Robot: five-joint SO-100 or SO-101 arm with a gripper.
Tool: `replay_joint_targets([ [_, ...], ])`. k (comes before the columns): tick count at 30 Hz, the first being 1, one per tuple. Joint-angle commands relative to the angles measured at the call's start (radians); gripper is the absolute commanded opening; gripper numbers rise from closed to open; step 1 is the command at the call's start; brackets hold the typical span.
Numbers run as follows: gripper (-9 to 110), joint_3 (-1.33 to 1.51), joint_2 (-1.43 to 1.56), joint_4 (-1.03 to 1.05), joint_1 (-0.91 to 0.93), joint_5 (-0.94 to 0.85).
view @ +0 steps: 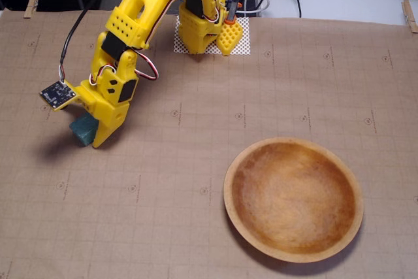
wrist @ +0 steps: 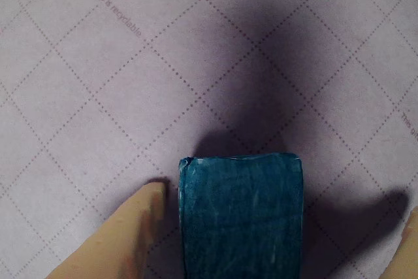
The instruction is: Grasp a blue block and put it in the bowl.
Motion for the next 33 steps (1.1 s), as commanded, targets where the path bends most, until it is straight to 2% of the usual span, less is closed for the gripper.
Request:
replay_joint_targets([
  [1, 47, -0.023, 0.0, -0.009, -0.038, -0.008],
  [7, 45, -0.023, -0.002, -0.014, -0.046, -0.008],
  [18, 14, -0.012, 0.005, -0.005, -0.048, -0.009],
  [22, 13, -0.011, 0.025, 0.034, -0.041, -0.009],
  [28, 12, -0.038, 0.074, 0.236, -0.043, -0.009],
  [33, 4, -0.075, 0.074, 0.298, -0.051, -0.011],
])
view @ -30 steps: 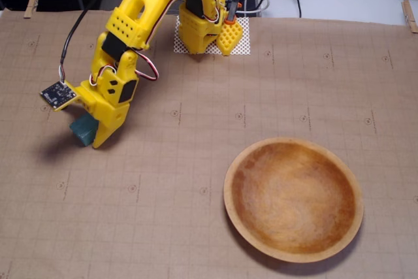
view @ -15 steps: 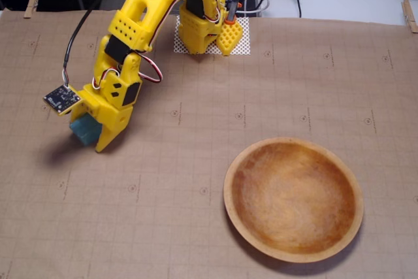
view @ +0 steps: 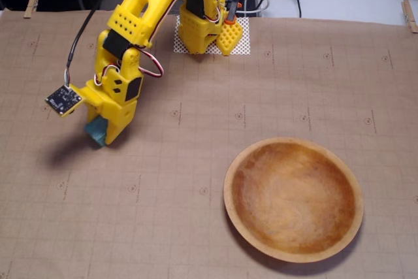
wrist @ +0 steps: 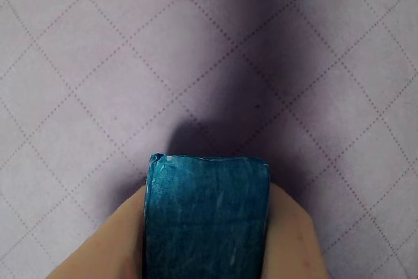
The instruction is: Grasp a blue block and put it in the bowl.
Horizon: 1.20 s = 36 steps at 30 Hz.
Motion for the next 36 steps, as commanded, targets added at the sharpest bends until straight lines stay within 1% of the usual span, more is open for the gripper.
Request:
replay_joint_targets([
  [1, 2, -0.025, 0.031, 0.051, -0.011, -0.008],
  [3, -2, -0.031, 0.032, 0.052, -0.012, -0.021],
  [5, -4, -0.035, 0.034, 0.052, -0.012, -0.043],
  [11, -3, -0.051, 0.167, 0.052, -0.072, -0.063],
  [18, -3, -0.046, 0.439, 0.054, -0.184, -0.063],
  [28, -2, -0.049, 0.784, 0.054, -0.284, -0.064],
  [32, -2, -0.038, 0.861, 0.054, -0.341, -0.064],
  [36, -2, -0.038, 0.896, 0.054, -0.436, -0.063],
])
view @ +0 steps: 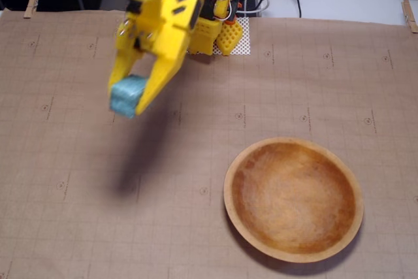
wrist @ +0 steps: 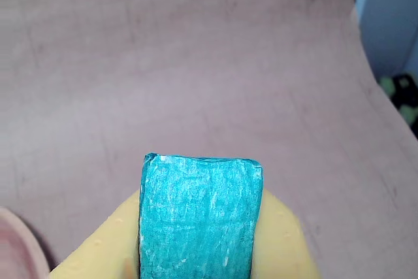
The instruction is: Grasp a blue block and put it in the bowl.
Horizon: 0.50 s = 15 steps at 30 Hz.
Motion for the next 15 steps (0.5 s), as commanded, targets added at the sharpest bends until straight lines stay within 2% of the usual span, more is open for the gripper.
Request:
replay_joint_targets([
  [1, -2, -0.031, 0.071, 0.002, -0.087, -0.005],
  [7, -2, -0.028, 0.06, 0.002, -0.235, 0.072],
  [15, -3, 0.011, 0.005, 0.0, -0.463, 0.077],
])
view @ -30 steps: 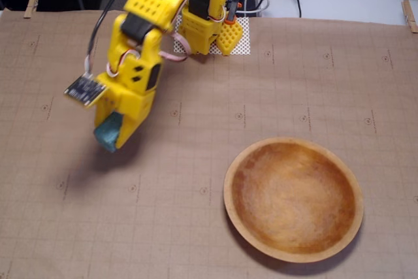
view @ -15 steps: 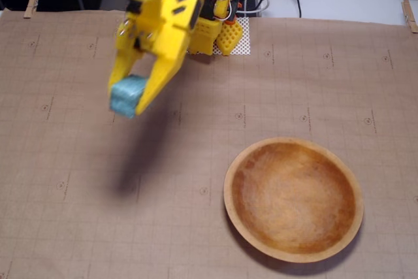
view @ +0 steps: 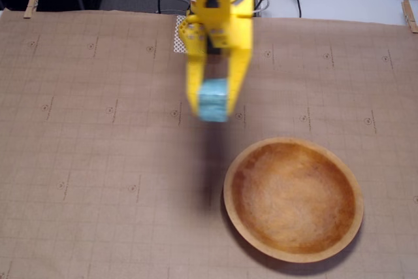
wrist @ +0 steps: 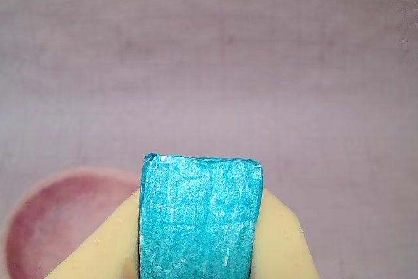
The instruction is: Grasp a blue block and put it in the bowl.
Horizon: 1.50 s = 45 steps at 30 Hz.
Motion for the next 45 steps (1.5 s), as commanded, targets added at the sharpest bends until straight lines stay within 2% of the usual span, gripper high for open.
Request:
replay_joint_targets([
  [1, -3, -0.002, -0.018, -0.005, -0.103, 0.008],
  [6, -2, 0.0, -0.13, -0.012, -0.239, 0.011],
  [12, -2, -0.014, -0.275, -0.072, -0.285, 0.012],
  [24, -2, -0.049, -0.472, -0.273, -0.275, 0.006],
  [32, -2, -0.172, -0.601, -0.279, -0.213, 0.006],
  [45, -2, -0.374, -0.844, -0.295, -0.219, 0.008],
])
